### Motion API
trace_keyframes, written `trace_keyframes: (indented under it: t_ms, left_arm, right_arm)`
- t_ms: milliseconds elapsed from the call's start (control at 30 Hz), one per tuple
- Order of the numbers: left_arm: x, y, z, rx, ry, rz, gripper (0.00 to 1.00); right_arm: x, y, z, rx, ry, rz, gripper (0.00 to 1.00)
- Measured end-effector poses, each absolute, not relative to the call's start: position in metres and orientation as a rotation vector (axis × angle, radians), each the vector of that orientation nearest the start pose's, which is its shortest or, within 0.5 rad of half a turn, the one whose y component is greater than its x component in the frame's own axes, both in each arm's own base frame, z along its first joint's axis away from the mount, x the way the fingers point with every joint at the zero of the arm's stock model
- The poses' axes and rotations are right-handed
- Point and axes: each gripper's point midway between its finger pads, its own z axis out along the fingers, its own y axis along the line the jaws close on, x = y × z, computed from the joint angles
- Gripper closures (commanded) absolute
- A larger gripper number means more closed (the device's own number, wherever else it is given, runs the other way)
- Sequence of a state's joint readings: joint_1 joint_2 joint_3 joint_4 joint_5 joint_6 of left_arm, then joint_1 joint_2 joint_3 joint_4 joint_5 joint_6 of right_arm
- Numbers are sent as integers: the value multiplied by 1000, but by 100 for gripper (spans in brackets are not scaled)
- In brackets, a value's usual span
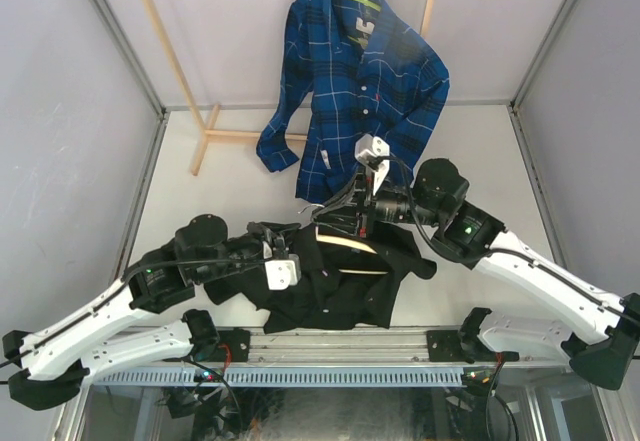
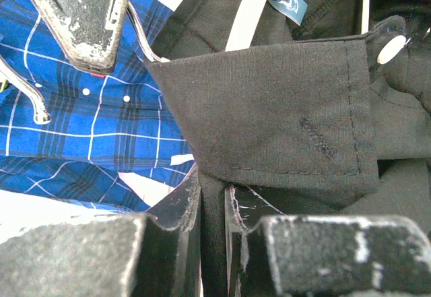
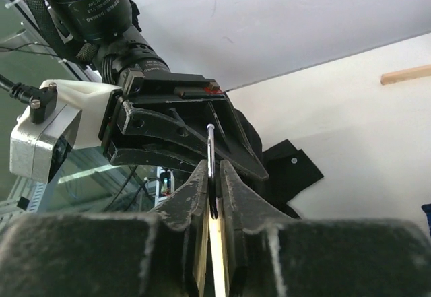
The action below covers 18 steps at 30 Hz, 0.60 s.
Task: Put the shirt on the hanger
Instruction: Hang the shirt on the hanger.
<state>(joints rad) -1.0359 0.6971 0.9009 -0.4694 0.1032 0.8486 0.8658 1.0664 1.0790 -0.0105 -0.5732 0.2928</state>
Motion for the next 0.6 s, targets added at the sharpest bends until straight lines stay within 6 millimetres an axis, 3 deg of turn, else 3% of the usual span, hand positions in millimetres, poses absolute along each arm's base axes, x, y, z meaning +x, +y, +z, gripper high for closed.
trace_keyframes:
  t_ms: [67,200,267,333,433,600]
  left_arm:
    - [155,-235,299,1527,1025,-226,89]
    - [156,-237,302,1498,1032,-238,61]
    - [158,-236,307,1464,1029,-237,54]
    - [158,-234,313,1417,1028,-245,40]
    - [158,-229,319,1346,1026,-258,33]
    - [154,-218,322,1246,1042,-294,31]
  right_arm:
    - [147,337,369,-952,1450,1334,100]
    - [148,336,371,-955,1438,1326,100]
    - [151,334,370,-950,1443,1315,100]
    - [154,330,369,-948,1448,1308,100]
    - [165,318,372,-923,1452,1280,100]
    - [178,290,382,-882,1430,1209,100]
